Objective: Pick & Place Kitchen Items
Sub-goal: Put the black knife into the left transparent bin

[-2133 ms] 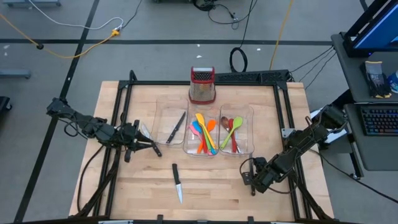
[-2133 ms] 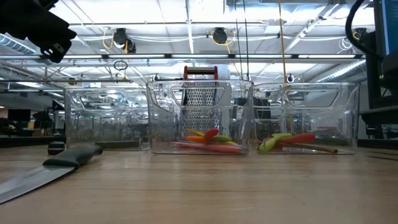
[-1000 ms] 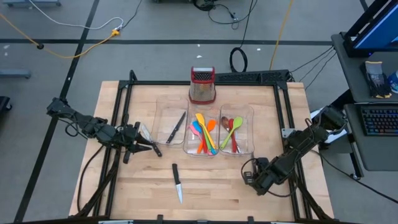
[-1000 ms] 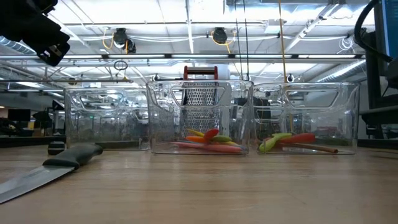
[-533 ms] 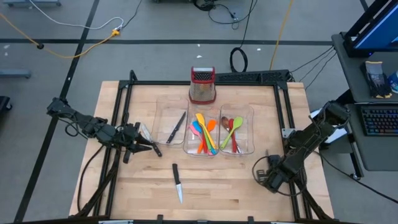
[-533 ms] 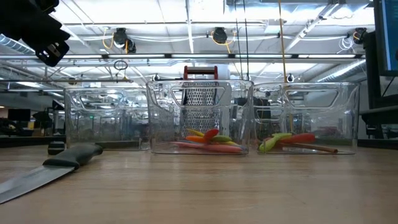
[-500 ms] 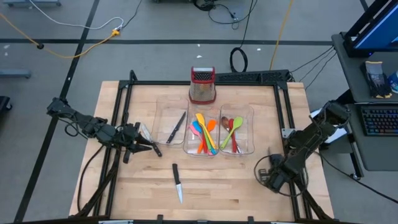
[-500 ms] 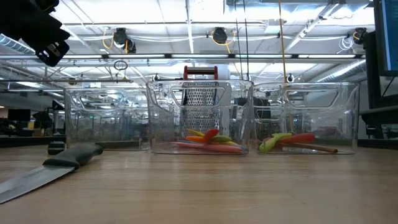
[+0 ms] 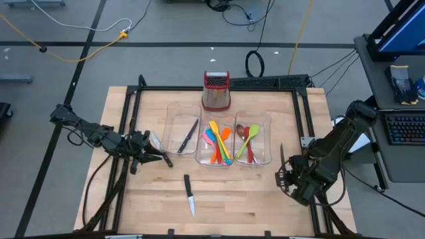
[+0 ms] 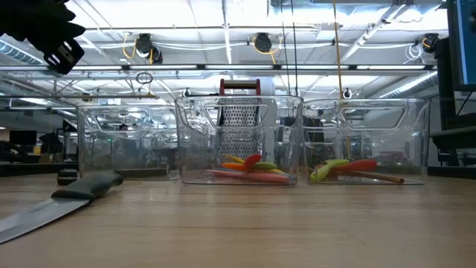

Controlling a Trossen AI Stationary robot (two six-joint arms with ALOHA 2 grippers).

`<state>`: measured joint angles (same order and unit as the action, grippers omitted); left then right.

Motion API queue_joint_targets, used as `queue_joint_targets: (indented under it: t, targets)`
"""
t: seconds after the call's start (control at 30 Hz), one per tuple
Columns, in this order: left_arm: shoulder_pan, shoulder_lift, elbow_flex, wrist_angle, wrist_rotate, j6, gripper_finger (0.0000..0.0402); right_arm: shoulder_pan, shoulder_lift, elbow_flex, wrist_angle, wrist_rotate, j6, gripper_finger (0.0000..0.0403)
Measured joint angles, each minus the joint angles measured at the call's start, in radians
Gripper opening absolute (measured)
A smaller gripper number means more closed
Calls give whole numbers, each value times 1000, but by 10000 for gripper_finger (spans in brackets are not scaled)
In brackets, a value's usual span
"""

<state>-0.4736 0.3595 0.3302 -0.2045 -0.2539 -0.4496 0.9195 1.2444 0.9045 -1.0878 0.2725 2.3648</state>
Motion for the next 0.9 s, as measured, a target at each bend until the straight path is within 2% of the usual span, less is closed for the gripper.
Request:
queue_joint_targets:
  t: [0.3, 0.43, 0.53, 0.73, 0.9]
  targets:
    - [0, 0, 0, 54, 1, -8, 90, -1, -50, 39, 57, 290, -143, 59]
    - [0, 15, 0, 85, 2, -22, 90, -21, -53, 39, 156, 416, -278, 59]
    - [0, 41, 0, 130, 2, -31, 90, -65, -47, 39, 252, 461, -415, 59]
    - [0, 151, 0, 271, 2, -27, 90, -215, -18, 39, 574, 453, -856, 59]
    - [0, 267, 0, 431, 12, -14, 109, -339, -7, 40, 886, 333, -1238, 59]
